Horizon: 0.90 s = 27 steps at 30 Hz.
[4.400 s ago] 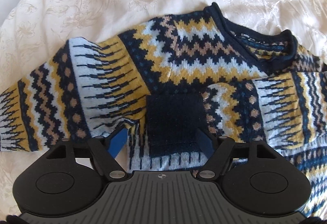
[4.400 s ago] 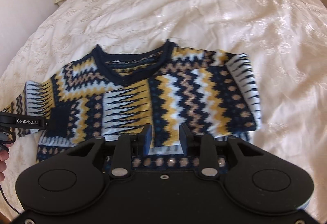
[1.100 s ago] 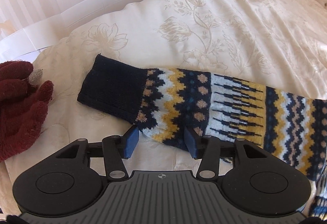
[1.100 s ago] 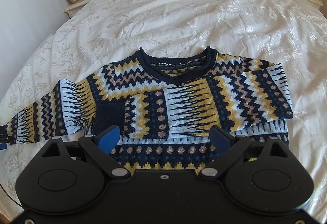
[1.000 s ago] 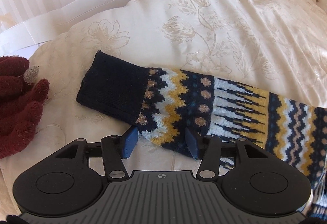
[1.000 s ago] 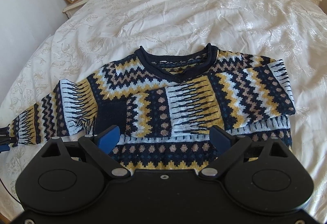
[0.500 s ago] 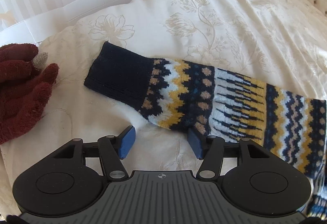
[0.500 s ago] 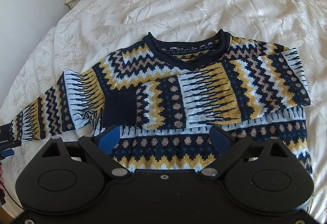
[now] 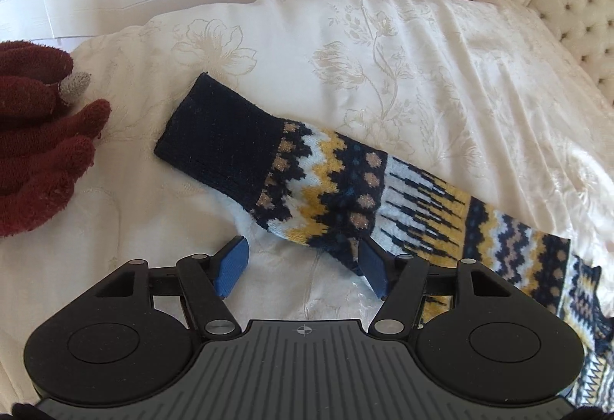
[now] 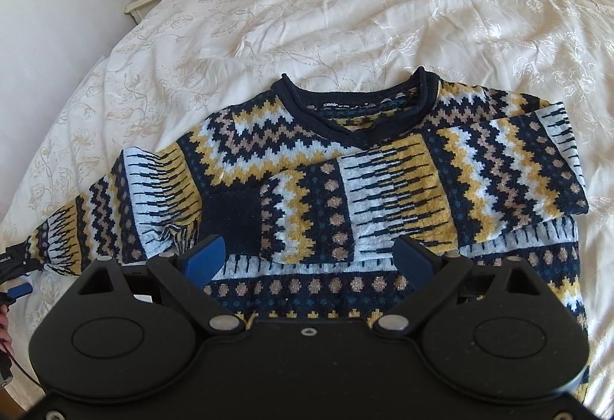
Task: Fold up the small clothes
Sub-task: 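Lift the sleeve cuff with the left gripper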
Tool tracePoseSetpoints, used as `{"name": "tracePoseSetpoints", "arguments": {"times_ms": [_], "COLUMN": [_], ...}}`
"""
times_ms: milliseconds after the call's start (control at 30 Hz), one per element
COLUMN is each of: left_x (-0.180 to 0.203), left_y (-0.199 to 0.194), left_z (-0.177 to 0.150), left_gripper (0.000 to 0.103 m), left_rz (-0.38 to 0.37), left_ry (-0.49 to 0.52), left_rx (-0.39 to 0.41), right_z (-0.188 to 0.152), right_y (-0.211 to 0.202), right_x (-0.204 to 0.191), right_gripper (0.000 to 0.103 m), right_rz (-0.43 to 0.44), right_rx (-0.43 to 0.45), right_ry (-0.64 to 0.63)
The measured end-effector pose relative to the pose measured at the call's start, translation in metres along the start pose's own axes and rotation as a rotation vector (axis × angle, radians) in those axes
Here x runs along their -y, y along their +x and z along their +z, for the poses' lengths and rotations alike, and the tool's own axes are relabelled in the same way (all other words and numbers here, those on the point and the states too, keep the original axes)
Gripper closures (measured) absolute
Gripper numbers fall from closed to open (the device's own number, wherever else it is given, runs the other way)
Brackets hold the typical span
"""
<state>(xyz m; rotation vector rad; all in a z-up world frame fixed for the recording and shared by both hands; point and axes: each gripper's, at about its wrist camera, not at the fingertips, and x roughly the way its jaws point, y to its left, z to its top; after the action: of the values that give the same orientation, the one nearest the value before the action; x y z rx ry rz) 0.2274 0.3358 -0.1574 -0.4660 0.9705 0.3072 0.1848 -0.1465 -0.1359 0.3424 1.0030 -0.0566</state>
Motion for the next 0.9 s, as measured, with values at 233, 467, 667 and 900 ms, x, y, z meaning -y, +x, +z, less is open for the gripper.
{"name": "tracePoseSetpoints", "arguments": {"times_ms": [233,467,667,900], "left_x": [-0.023,-0.01,0.01,0.032], "left_y": [0.005,0.028,0.033,-0.008], "left_z": [0.006,0.023,0.027,0.028], "left_gripper": [0.041,0.041,0.067,0.096], "left_rz": [-0.106,-0.05,-0.048,-0.038], "left_ry": [-0.21,-0.159,-0.089,-0.059], "left_rx": [-0.001,0.017,0.041,0.127], "right_z": [-0.005,-0.001,0.002,-0.001], "right_y": [0.004,0.004,0.002,-0.004], "right_x": [-0.002,-0.013,-0.016,-0.005], "right_gripper": [0.008,0.008,0.008,0.008], "right_rz": [0.002,0.025,0.037,0.047], "right_rx": [-0.02,-0.014,-0.005,-0.006], "right_ry": [0.0,-0.02,-0.036,-0.032]}}
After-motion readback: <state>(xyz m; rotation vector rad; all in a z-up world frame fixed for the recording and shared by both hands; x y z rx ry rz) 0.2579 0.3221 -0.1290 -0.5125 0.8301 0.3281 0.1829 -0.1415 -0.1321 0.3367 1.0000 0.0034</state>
